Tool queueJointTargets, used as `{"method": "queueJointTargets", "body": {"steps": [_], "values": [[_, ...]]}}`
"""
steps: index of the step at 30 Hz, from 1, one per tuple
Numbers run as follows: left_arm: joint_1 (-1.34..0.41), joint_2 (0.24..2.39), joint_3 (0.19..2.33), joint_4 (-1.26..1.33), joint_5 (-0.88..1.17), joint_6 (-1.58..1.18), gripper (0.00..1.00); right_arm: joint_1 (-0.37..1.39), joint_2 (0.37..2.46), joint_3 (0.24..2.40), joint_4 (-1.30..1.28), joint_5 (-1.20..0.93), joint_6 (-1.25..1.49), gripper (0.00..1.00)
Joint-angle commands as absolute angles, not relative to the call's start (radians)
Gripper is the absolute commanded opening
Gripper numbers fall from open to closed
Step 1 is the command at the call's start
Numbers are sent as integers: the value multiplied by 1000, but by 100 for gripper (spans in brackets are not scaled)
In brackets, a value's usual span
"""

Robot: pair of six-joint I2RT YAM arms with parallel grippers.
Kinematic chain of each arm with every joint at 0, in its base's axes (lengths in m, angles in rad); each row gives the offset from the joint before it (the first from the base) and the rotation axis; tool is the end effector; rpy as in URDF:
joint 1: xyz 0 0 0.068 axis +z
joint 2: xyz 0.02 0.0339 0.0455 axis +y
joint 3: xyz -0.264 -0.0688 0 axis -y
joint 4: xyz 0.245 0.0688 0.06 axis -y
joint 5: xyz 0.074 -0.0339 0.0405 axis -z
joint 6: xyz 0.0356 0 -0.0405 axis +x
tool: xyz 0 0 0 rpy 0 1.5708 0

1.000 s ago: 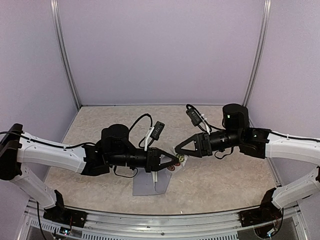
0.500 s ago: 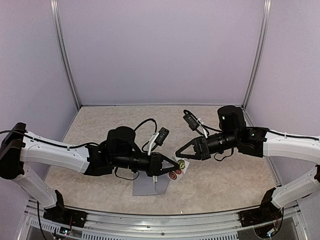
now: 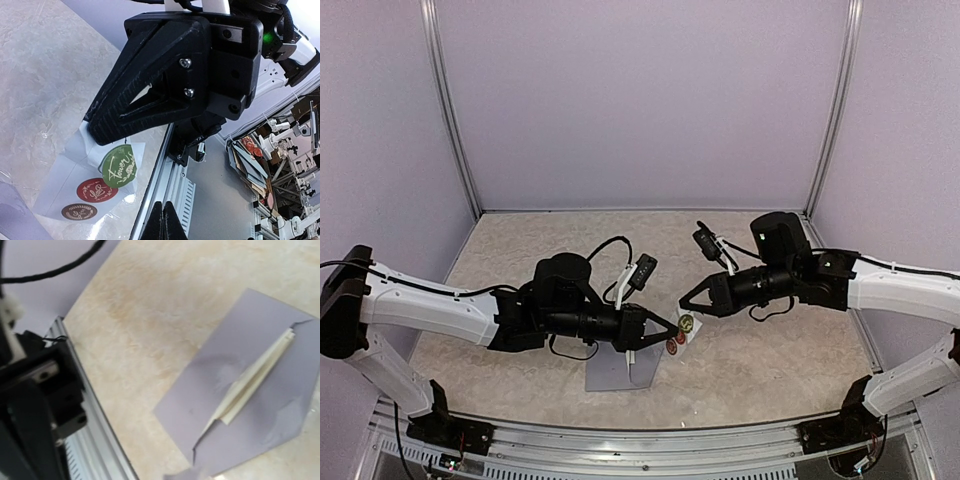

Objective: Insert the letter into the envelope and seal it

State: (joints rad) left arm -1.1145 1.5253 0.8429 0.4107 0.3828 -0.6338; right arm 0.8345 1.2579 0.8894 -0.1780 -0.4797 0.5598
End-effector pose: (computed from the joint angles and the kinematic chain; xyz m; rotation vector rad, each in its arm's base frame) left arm 0.1375 -0.3102 0.2406 0.8048 1.9778 -1.4932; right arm 0.1753 0.2178 0.2775 -0.6356 2.2614 1.2763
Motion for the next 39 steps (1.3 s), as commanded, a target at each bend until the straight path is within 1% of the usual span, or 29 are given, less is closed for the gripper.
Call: {"method": "queueJointTargets", "body": {"steps": [1,5,7,10,13,15,18,23,26,35,39], "values": [[-1121,1513,853,417,371,-618,0,826,1239,918,-219,-412,563,0],[-1111,1524,850,418,355,-636,1,827,1233,910,-198,-443,566,0],[-1101,1537,845,434,355,-668,14,826,1222,894,-156,-484,571,0],[-1087,1544,827,488,357,-710,30,826,1192,859,-71,-554,589,0],[-1082,1547,824,508,353,-728,38,827,1168,838,-8,-608,607,0],[-1081,1551,824,539,370,-741,42,826,1164,835,-2,-623,610,0],[-1083,1556,823,584,397,-760,42,827,1169,834,-3,-627,607,0],[-1084,1562,828,604,410,-768,37,826,1178,837,-3,-623,602,0],[-1085,1572,827,619,425,-778,31,826,1183,840,-5,-618,599,0],[-1090,1581,832,635,427,-792,18,826,1195,842,-33,-590,587,0],[-1091,1582,830,642,425,-800,16,826,1200,843,-54,-566,579,0]]}}
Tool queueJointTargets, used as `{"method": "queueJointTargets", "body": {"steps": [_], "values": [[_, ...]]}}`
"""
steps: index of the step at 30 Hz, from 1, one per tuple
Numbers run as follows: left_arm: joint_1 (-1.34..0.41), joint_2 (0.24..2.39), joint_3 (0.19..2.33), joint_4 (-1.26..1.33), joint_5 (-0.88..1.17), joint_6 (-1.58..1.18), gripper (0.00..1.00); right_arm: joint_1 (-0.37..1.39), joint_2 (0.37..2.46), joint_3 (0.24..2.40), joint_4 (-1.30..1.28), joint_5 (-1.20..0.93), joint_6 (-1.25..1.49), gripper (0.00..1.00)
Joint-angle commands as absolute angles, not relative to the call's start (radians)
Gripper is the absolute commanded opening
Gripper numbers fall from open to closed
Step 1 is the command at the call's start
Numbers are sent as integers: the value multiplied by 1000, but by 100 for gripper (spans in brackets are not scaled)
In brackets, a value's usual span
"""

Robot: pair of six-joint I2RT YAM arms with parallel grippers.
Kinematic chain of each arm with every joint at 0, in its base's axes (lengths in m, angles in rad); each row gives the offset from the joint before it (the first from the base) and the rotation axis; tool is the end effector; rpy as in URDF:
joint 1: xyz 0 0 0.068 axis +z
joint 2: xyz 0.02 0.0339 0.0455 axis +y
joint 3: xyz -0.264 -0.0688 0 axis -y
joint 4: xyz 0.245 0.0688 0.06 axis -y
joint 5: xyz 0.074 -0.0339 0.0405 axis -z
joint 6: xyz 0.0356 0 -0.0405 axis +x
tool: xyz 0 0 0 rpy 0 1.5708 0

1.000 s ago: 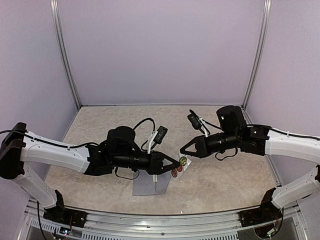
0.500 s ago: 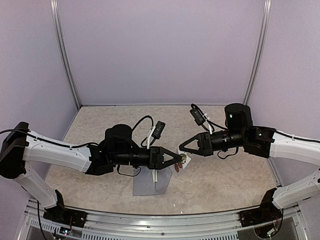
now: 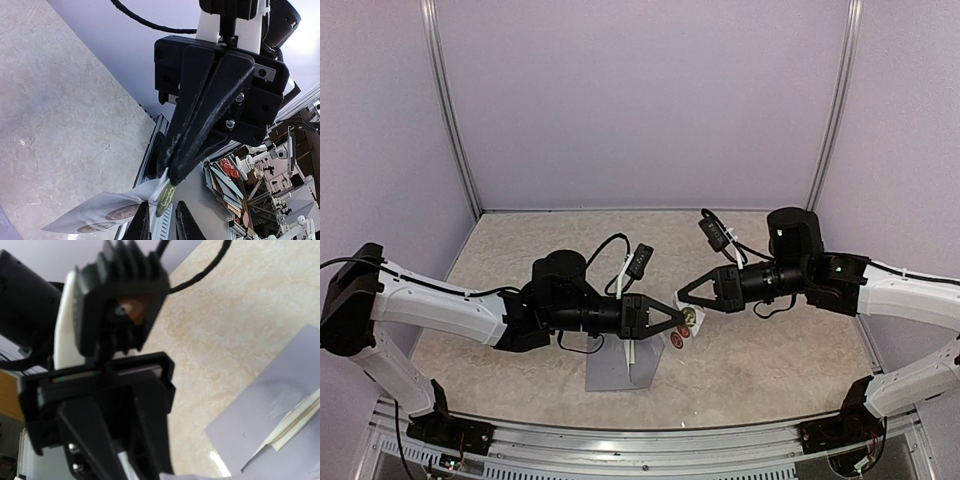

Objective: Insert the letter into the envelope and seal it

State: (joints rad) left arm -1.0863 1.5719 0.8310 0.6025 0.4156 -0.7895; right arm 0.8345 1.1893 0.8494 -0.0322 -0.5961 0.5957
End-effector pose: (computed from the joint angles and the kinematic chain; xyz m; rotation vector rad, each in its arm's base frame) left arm 0.1490 -0.3139 0.2417 0.6603 1.9285 -1.6571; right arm 0.1659 0.2128 0.2958 -0.7045 2.0820 1.4625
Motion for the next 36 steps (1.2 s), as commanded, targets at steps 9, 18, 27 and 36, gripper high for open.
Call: {"method": "queueJointTargets", "body": {"steps": [9,18,27,36], "values": [[-1091,1590,829,653,431,-811,18,826,1206,847,-71,-545,575,0],[-1096,1603,832,684,438,-823,18,827,1206,842,-77,-530,574,0],[-1102,1616,836,716,435,-837,17,827,1216,843,-91,-509,570,0],[-1100,1644,877,621,386,-848,16,828,1215,845,-93,-511,571,0]]}}
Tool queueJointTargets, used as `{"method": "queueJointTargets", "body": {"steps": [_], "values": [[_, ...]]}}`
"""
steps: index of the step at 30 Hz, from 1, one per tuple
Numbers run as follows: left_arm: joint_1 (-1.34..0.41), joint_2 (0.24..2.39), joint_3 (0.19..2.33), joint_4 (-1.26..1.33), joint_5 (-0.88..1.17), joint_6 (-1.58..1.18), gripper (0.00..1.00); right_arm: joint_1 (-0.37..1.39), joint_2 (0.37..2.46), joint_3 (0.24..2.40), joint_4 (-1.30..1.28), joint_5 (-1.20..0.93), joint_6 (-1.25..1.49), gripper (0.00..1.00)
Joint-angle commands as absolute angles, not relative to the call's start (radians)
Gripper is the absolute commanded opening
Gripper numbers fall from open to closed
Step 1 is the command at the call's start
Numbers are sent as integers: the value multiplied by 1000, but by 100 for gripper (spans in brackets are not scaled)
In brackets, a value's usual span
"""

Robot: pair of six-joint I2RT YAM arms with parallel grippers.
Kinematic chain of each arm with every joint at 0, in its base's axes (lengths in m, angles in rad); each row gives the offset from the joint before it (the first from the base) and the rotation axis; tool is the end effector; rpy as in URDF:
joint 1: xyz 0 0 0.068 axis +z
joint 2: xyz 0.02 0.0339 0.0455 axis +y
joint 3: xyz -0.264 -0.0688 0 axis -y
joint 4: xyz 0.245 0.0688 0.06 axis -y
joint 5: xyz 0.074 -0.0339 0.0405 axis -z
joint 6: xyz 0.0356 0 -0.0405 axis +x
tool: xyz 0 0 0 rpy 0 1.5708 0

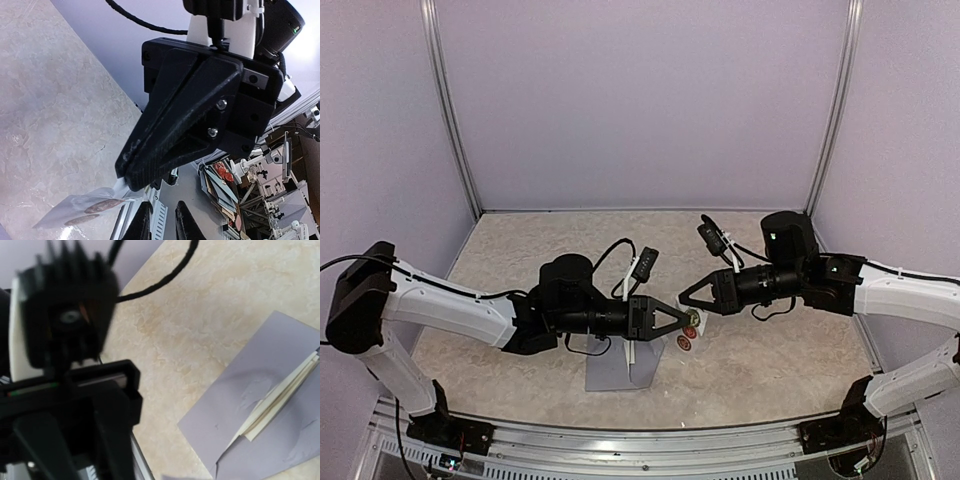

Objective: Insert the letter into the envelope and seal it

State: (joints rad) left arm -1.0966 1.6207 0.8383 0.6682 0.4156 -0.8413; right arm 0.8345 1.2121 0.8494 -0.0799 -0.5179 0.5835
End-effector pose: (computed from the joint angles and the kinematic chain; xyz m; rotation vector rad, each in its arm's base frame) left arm 0.1494 -0.3225 0.2349 0.6266 1.9327 -1.7062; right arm 0.1699 0.2137 0.2849 -0.6478 2.1585 1.3624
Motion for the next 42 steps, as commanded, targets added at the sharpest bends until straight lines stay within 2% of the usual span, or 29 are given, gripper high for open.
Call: {"method": "queueJointTargets", "body": {"steps": [1,21,27,42], "values": [[-1099,1648,877,615,380,-850,16,827,1214,845,-95,-510,570,0],[-1090,1676,895,649,387,-879,11,828,1215,835,-89,-512,570,0],[-1090,1680,900,657,393,-883,2,828,1213,835,-94,-506,571,0],[-1088,1675,892,652,380,-877,0,872,1235,889,-231,-252,520,0]]}}
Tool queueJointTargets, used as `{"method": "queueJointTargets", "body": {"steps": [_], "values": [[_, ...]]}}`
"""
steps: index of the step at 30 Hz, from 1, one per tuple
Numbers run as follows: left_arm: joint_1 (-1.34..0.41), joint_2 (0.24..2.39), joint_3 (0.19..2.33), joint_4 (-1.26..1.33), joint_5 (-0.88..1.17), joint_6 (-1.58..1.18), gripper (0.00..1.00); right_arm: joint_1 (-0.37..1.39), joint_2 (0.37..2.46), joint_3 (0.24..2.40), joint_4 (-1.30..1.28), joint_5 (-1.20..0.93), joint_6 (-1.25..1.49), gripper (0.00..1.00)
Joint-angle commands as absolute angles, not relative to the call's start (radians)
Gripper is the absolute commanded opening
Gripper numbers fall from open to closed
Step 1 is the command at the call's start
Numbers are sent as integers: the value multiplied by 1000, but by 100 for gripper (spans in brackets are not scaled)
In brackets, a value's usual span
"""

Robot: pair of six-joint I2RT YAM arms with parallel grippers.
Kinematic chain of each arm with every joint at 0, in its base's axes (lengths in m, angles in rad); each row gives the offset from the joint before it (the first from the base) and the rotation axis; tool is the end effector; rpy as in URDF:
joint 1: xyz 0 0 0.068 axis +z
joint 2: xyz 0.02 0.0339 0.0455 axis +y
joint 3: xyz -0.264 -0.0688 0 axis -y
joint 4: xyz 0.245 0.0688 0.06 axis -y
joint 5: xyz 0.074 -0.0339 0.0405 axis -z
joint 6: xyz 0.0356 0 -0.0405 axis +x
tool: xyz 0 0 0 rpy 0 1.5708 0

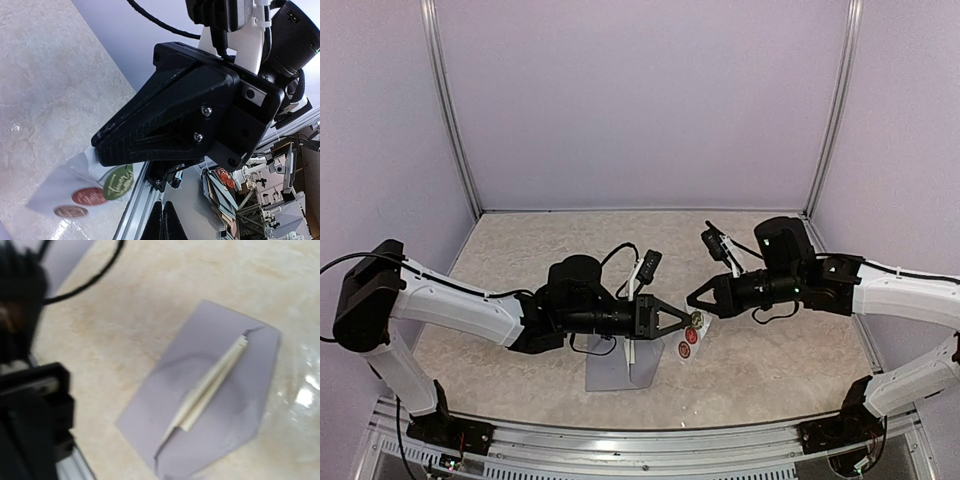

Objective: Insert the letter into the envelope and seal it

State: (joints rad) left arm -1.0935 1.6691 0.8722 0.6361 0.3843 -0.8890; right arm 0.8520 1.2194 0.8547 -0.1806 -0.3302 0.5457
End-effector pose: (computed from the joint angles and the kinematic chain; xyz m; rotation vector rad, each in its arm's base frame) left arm 0.1561 -0.3309 0.2258 0.5496 2.0148 -1.6864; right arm 0.1701 0.2119 0.2742 -0.5657 2.2466 1.1296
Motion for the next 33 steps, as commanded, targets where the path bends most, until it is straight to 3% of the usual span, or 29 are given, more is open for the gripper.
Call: {"method": "queueJointTargets", "body": {"steps": [1,9,17,21,26,33], "values": [[-1089,1676,891,654,381,-877,0,874,1237,890,-233,-247,518,0],[-1078,1680,881,642,371,-883,0,880,1230,890,-220,-240,523,0],[-1061,1686,853,638,340,-939,34,881,1185,851,-102,-325,559,0],[-1062,1699,860,637,344,-950,43,880,1187,849,-87,-340,558,0],[-1064,1713,877,644,358,-953,45,880,1195,851,-90,-341,555,0],[-1066,1718,888,670,375,-963,37,880,1204,851,-112,-311,551,0]]}}
